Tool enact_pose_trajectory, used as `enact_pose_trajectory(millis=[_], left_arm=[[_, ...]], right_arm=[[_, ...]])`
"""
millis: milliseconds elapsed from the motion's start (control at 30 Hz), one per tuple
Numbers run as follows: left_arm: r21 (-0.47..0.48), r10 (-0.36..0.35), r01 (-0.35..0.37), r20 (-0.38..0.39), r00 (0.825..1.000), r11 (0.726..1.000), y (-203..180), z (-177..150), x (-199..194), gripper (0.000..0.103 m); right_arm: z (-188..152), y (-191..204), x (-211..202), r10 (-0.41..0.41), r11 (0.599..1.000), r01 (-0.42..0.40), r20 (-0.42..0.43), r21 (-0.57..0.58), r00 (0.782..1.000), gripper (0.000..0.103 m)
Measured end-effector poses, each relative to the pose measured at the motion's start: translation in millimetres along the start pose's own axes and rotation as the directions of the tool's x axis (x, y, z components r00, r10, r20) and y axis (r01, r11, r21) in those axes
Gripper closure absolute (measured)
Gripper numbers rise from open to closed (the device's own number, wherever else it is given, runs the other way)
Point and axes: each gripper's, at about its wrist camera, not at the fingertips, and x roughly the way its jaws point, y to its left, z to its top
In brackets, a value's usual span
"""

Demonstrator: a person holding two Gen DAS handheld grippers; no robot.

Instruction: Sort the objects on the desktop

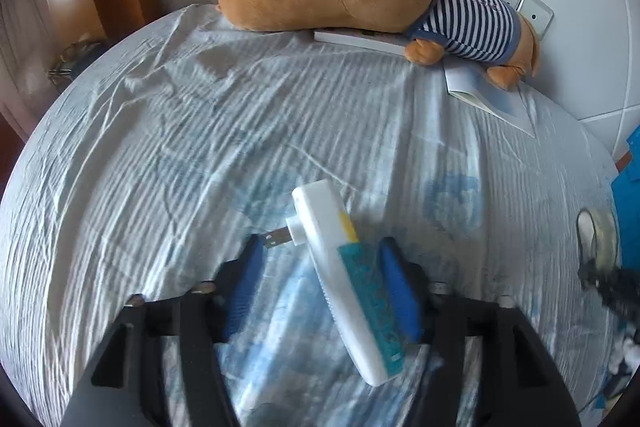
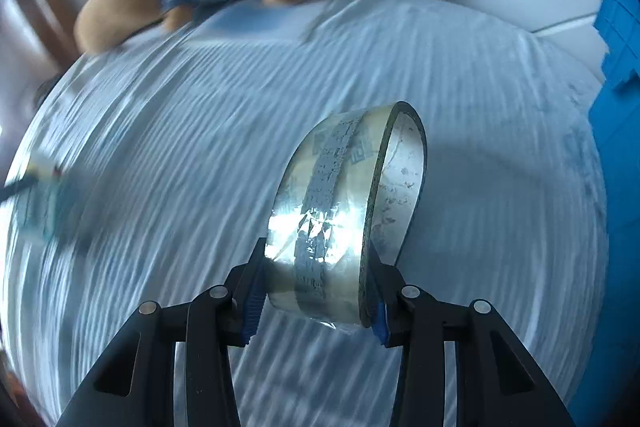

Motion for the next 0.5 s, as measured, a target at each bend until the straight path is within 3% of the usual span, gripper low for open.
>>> enact_pose_trajectory(millis=[67, 133, 200, 333, 500], left_arm=[[-0.001, 0.002, -0.002, -0.01, 1.0, 1.0, -2.0, -1.7, 2.8, 0.007], [-0.006, 0.009, -0.009, -0.034, 0.999, 1.0, -4.6, -5.0, 9.0, 0.007], [-0.009, 0.023, -0.024, -0.058, 0.998, 1.0, -6.5, -8.5, 17.0, 0.007], [-0.012, 0.035, -0.036, -0.08, 0.996, 0.999, -7.2, -14.9, 27.5, 0.007], [0.006, 0.057, -0.056, -0.11, 0.992, 0.998, -9.5, -23.1, 41.9, 0.02]], right_arm=[[-7.1, 6.3, -7.5, 0.04, 0.999, -0.04, 0.002, -0.019, 0.999, 0.056], [-12.5, 8.8, -18.6, 0.048, 0.999, -0.047, 0.018, -0.011, 0.999, 0.032], [-15.7, 6.0, -29.4, 0.051, 0.999, -0.052, 0.037, 0.017, 0.998, 0.02], [-13.0, -8.0, -48.4, 0.043, 0.995, -0.051, 0.102, 0.083, 0.994, 0.017], [5.7, -40.3, -23.7, 0.046, 0.978, -0.064, 0.094, 0.2, 0.995, 0.014]])
